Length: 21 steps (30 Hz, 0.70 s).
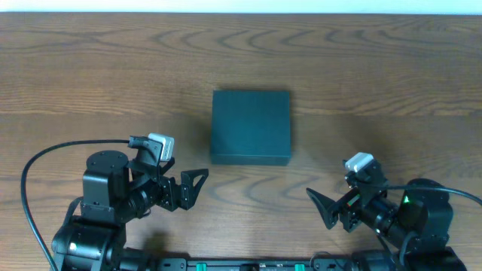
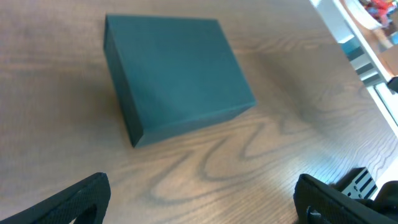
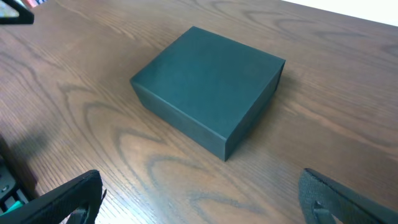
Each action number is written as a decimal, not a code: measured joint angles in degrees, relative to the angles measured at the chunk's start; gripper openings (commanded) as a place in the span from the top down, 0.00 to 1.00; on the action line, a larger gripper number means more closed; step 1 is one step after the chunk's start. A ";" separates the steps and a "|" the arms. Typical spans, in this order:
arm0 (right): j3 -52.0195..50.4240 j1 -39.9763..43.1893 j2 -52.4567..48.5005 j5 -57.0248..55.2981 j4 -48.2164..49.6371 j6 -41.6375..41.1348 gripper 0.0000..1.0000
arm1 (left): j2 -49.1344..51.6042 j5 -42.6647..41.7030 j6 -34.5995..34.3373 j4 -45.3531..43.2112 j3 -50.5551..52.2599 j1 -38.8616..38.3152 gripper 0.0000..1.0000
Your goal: Pack container
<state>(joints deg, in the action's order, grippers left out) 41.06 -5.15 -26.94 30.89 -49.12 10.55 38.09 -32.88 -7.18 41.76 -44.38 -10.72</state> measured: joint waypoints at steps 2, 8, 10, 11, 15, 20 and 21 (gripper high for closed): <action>0.00 0.00 0.00 0.04 -0.04 0.00 0.01 | 0.00 0.17 -0.31 1.09 0.00 0.00 0.04; 0.00 0.00 0.00 0.15 -0.11 -0.02 0.01 | 0.00 0.33 -0.35 1.77 0.00 0.00 0.04; 0.00 0.00 0.00 0.15 -0.11 -0.02 0.01 | 0.00 0.33 -0.35 1.77 0.00 0.00 0.05; 0.00 0.00 0.00 0.15 -0.11 -0.02 0.01 | 0.00 0.33 -0.35 1.79 0.00 0.00 0.05; 0.00 0.00 0.00 0.15 -0.39 -0.02 0.01 | -0.15 1.05 -0.15 1.88 0.00 -0.02 0.05; 0.00 0.00 0.00 0.15 -0.52 -0.02 0.01 | -3.26 8.28 4.68 -0.26 0.39 -0.17 0.05; 0.00 0.00 0.00 0.15 -0.55 -0.02 0.01 | -4.42 9.57 6.12 -1.11 0.83 -0.22 0.05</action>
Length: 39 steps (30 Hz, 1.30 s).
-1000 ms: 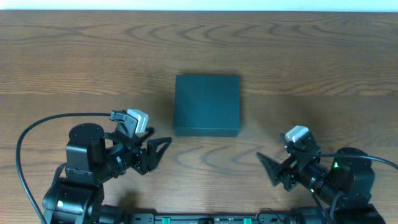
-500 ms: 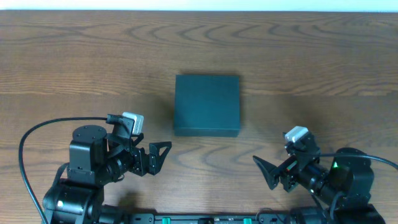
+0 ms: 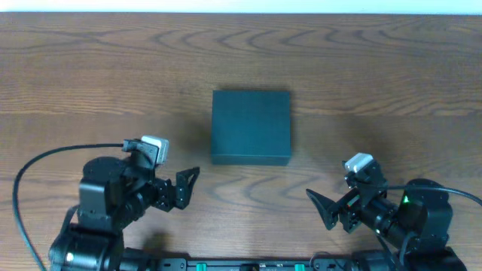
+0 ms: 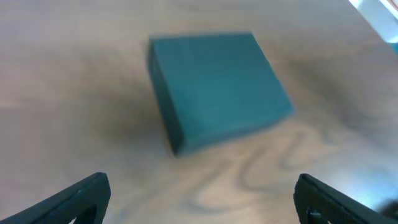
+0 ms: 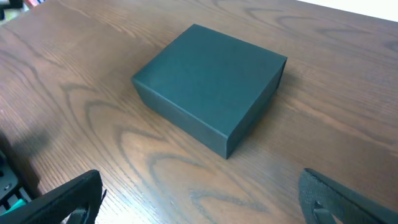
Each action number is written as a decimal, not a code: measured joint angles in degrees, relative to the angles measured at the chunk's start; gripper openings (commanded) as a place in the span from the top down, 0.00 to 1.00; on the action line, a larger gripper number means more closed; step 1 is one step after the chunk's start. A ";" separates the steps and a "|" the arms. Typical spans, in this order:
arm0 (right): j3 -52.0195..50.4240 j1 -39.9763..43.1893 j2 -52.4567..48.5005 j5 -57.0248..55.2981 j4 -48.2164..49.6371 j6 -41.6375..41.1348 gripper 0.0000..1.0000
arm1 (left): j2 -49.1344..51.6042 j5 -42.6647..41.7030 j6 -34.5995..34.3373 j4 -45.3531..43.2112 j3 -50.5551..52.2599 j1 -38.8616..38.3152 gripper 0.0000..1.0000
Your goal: Pack container
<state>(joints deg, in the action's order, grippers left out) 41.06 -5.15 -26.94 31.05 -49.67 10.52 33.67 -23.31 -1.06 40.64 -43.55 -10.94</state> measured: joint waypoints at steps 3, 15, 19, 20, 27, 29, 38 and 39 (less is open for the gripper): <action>-0.02 0.00 0.00 0.00 -0.02 0.00 0.01 | -5.57 2.84 4.31 -2.47 3.43 0.00 0.05; -0.11 0.00 0.07 0.00 -0.15 -0.02 0.01 | -24.87 10.08 6.86 -19.93 31.58 0.00 0.05; -0.13 0.00 0.04 0.02 -0.09 -0.02 0.01 | -26.91 10.34 4.13 -29.22 38.21 0.00 0.05; -0.22 0.00 0.17 0.02 -0.17 -0.02 0.01 | -27.50 10.45 3.63 -31.43 38.88 0.00 0.05; -0.26 0.00 0.09 0.04 -0.17 -0.02 0.01 | -31.43 12.17 2.82 -33.68 39.69 0.00 0.05; -0.26 0.00 0.11 0.02 -0.17 -0.02 0.01 | -32.74 12.20 2.82 -33.75 39.69 0.00 0.05; -0.26 0.00 0.11 0.02 -0.17 -0.02 0.01 | -32.94 12.20 2.84 -33.77 39.69 0.00 0.05; -0.26 0.00 0.09 0.02 -0.17 -0.02 0.01 | -32.94 12.20 2.84 -33.77 39.69 0.00 0.04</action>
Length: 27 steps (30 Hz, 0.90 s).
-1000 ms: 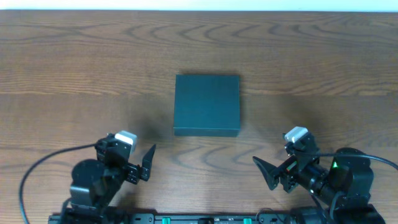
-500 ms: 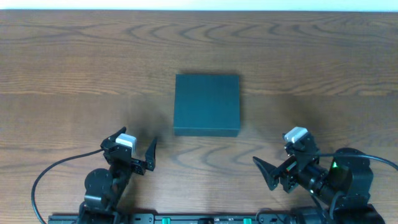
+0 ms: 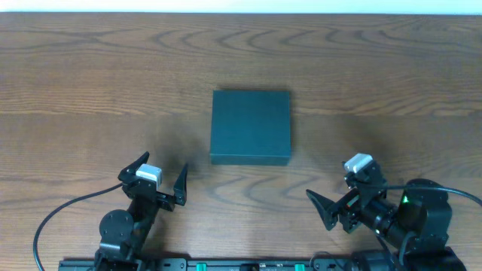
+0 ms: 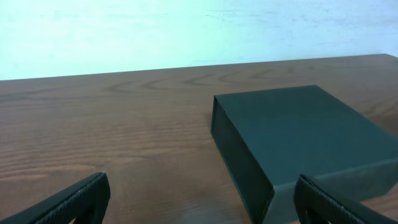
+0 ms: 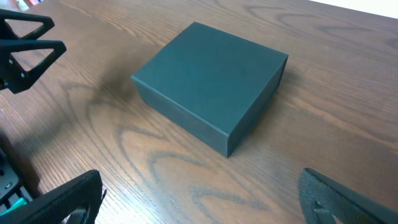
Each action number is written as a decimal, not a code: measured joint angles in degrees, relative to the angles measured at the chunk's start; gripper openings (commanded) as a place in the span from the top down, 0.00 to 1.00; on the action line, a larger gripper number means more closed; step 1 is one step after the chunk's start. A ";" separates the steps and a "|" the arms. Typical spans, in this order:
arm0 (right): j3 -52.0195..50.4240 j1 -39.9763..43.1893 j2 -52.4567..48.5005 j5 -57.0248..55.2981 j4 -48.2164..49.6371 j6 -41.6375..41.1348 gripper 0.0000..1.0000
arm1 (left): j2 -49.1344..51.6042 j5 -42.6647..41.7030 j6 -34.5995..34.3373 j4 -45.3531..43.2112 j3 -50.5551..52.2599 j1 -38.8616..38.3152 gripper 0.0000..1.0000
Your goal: Pack container
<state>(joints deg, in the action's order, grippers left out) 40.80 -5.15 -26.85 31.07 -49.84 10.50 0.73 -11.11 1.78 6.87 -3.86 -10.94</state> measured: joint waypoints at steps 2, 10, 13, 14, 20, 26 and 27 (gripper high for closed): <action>0.00 0.00 0.00 0.00 0.00 0.00 0.01 | 0.00 0.00 0.00 0.00 0.00 0.00 0.04; 0.00 0.00 0.02 0.00 0.00 0.00 0.01 | 0.00 0.00 0.00 0.00 0.02 0.00 0.05; 0.00 0.00 0.00 0.00 0.00 0.00 0.01 | 0.00 0.00 0.00 0.00 0.02 0.00 0.04; 0.00 0.00 0.00 -0.02 -0.02 0.02 0.01 | 0.00 0.00 0.00 0.00 0.02 0.00 0.05; -0.70 -0.61 0.63 -5.29 -0.15 0.31 0.01 | 0.00 0.00 0.02 -0.02 0.02 0.00 0.05; -11.13 -3.28 7.26 -11.82 10.01 0.44 0.01 | -0.04 0.20 0.15 -0.09 0.04 0.00 0.05; -13.11 -3.48 8.33 -12.39 11.45 0.48 0.01 | -0.04 0.24 0.15 -0.11 0.04 0.00 0.05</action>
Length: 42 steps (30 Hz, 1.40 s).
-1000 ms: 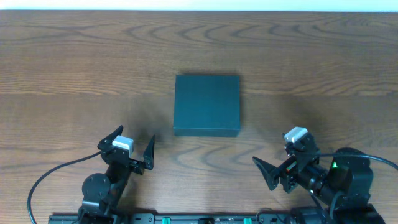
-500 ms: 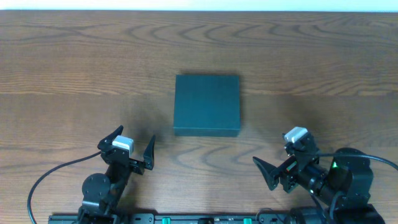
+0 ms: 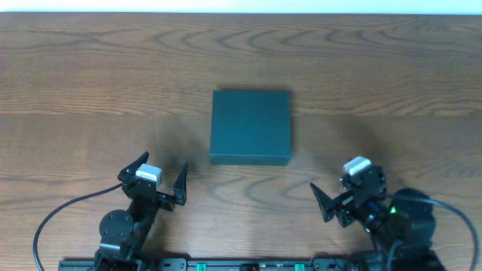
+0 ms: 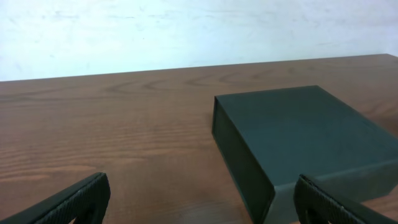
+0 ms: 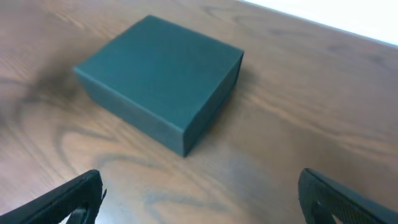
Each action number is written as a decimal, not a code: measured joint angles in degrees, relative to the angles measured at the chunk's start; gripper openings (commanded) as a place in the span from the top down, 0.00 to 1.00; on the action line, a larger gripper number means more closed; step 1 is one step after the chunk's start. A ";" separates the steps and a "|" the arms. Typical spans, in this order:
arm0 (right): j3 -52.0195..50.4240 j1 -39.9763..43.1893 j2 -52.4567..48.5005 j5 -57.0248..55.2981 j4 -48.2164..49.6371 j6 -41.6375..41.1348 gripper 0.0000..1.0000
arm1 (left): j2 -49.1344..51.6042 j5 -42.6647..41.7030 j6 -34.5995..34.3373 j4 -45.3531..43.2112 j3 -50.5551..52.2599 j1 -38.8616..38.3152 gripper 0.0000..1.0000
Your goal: Pack container
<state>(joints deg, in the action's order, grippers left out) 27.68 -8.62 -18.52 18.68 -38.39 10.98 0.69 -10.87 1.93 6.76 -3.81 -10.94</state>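
Observation:
A dark teal box (image 3: 251, 126) with its lid on sits at the middle of the wooden table; it also shows in the left wrist view (image 4: 305, 134) and the right wrist view (image 5: 160, 79). My left gripper (image 3: 160, 175) stands open near the front edge, left of the box, with nothing between its fingers. Open and empty as well, my right gripper (image 3: 337, 202) is at the front right, pointing toward the box.
The wooden table (image 3: 90, 83) stretches bare around the box. A pale wall (image 4: 186, 31) runs behind the far edge. Black cables (image 3: 53, 214) trail from both arms at the front.
My right arm has shifted: its gripper sits a little nearer the front and its view of the box has swung, the box now further left. The left arm and the box have not moved.
First both grippers were open near the front, the left one angled toward the box from close by. The left arm then stood further back, and later low at the front edge facing the box. The right arm only now shifted. The box stayed put.

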 measured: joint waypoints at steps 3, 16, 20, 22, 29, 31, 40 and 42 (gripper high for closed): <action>-8.02 -0.31 4.50 -1.01 6.91 0.00 0.01 | 0.00 0.20 0.00 -0.09 0.04 0.00 0.04; -20.68 -0.35 17.29 -2.23 15.80 0.00 0.01 | -0.07 0.39 0.00 -0.13 0.07 0.00 0.05; -20.68 -0.35 17.68 -2.23 15.85 0.00 0.00 | -0.07 0.39 0.00 -0.15 0.07 0.00 0.04; -20.68 -0.35 17.68 -2.23 15.85 0.00 0.01 | -0.07 0.39 0.00 -0.15 0.07 0.00 0.05; -20.68 -0.35 17.68 -2.21 15.85 0.00 0.01 | -0.07 0.39 0.00 -0.15 0.04 0.00 0.05; -20.68 -0.35 17.68 -2.21 15.85 0.00 0.01 | -0.07 0.39 0.00 -0.13 0.07 0.00 0.05; -20.68 -0.35 17.68 -2.23 15.85 0.00 0.01 | -0.07 0.39 0.00 -0.15 0.07 0.00 0.04; -20.68 -0.35 17.68 -2.23 15.85 0.00 0.01 | -0.07 0.39 0.00 -0.13 0.07 0.00 0.04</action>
<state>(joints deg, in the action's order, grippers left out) 7.01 -8.97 -0.84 16.45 -22.55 10.98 0.62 -10.48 1.93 6.63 -3.75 -10.94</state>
